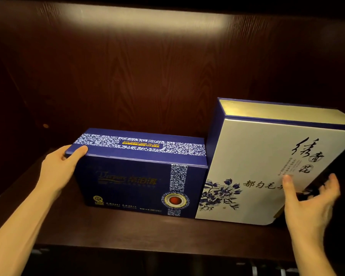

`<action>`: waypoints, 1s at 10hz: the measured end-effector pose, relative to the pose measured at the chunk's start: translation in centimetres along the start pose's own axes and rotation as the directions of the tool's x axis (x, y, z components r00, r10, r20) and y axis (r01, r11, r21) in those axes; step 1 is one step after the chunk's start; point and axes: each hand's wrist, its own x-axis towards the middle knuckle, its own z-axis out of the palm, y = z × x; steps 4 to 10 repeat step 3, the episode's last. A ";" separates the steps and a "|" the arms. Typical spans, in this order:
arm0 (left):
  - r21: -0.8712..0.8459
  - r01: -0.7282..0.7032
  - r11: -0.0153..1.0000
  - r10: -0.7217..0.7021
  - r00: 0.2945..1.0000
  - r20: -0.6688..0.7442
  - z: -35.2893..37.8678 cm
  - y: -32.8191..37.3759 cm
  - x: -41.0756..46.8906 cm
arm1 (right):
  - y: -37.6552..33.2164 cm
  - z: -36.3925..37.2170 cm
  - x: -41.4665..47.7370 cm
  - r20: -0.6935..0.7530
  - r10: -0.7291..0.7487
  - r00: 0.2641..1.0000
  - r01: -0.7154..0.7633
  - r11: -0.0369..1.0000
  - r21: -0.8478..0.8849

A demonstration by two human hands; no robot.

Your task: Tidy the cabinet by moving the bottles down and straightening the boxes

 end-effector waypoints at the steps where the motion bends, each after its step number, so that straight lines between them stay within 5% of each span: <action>1: 0.101 -0.016 0.995 0.016 1.000 0.001 0.1 0.5 -0.2 | -0.8 -0.2 -0.7 -0.002 -0.069 0.998 0.069 0.995 -0.073; 3: 0.314 -0.182 0.932 0.218 0.973 -0.083 0.6 3.4 -2.0 | -5.0 -1.3 -2.3 0.035 -0.541 0.840 0.540 0.829 -0.144; 10: 0.314 -0.182 0.932 0.218 0.973 -0.083 0.6 3.4 -2.0 | -5.0 -1.3 -2.3 0.035 -0.541 0.840 0.540 0.829 -0.144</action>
